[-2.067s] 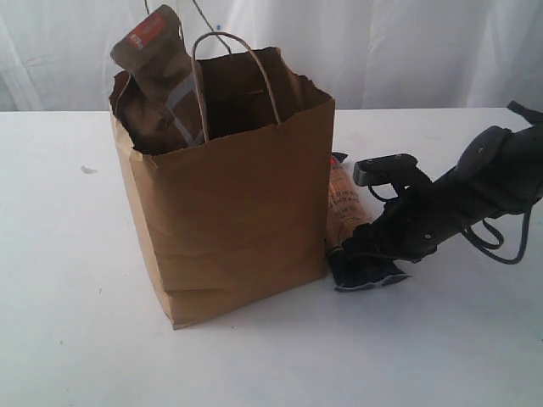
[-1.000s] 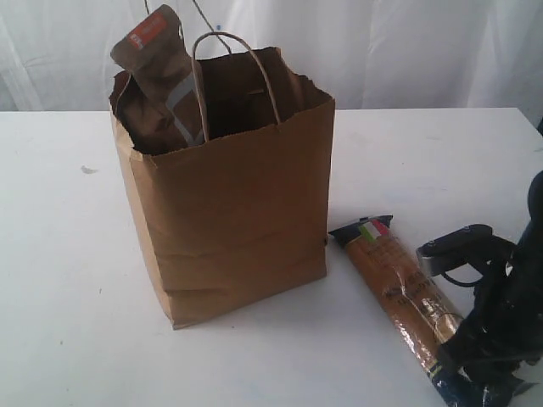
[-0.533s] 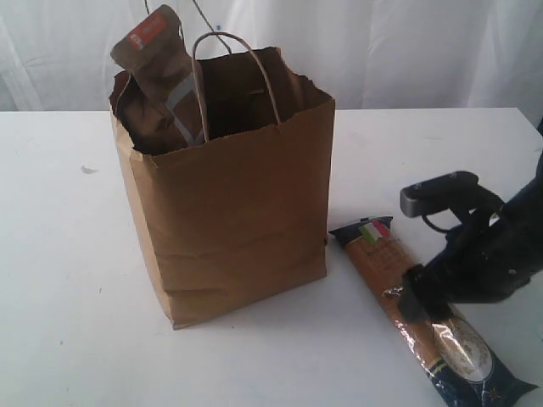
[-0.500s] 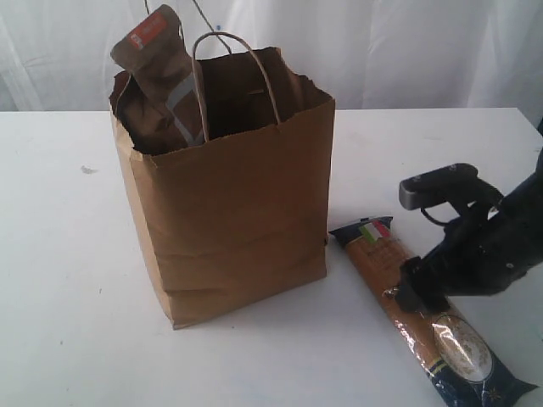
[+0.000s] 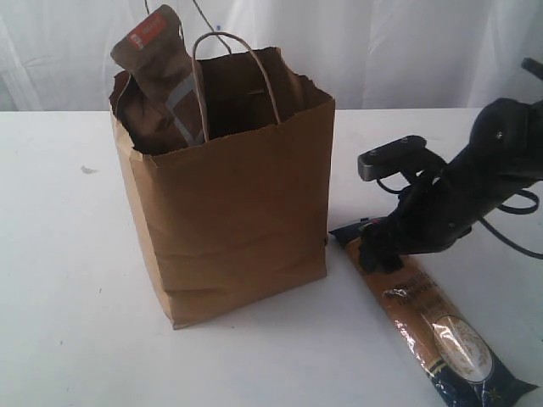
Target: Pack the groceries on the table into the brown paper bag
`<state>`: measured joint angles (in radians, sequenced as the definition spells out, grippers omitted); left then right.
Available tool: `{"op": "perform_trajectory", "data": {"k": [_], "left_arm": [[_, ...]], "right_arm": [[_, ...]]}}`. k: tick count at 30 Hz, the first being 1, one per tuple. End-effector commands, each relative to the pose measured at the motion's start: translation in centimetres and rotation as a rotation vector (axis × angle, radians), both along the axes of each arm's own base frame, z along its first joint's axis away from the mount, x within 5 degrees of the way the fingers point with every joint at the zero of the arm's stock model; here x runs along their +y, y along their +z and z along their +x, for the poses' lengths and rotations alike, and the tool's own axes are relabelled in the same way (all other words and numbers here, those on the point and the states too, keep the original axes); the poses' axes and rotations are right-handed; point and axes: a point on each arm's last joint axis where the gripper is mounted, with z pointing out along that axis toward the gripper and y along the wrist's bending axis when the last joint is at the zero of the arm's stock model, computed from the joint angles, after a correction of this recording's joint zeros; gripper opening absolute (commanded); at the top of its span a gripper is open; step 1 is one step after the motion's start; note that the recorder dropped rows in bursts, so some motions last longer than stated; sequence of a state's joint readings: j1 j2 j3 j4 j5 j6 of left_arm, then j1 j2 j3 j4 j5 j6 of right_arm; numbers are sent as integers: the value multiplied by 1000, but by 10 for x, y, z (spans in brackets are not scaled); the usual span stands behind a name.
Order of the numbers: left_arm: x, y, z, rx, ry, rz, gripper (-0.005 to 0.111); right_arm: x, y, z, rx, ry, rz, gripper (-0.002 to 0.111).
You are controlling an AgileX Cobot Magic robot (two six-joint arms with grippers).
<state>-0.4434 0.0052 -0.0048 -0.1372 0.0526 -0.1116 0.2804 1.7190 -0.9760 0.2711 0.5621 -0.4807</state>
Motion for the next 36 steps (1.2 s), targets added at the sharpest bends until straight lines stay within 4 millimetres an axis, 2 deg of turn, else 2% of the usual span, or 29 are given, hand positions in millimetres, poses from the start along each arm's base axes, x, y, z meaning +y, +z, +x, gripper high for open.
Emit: {"op": "perform_trajectory", "data": {"k": [1,6,14,18,24,26,31,36], "left_arm": [[0,-1,0,0,3,-4,0],[0,-1,0,0,3,-4,0],[0,-1,0,0,3,-4,0],[0,-1,0,0,3,-4,0],[0,-1,0,0,3,-4,0],[0,-1,0,0,3,-4,0],[0,-1,0,0,3,-4,0],[0,-1,0,0,3,-4,0]], "right_arm": [[6,-14,14,4,28,-22,81],[7,-30,22,37,44,-51,81],[8,-36,23,46,45,-57,78],[7,-37,21,61,48,-59,56],[7,-37,20,82,42,-55,3],[8,-36,20,84,17,-45,0],[8,-18,18,34,6,-18,0],[6,26,11,-92,27,10,0]]}}
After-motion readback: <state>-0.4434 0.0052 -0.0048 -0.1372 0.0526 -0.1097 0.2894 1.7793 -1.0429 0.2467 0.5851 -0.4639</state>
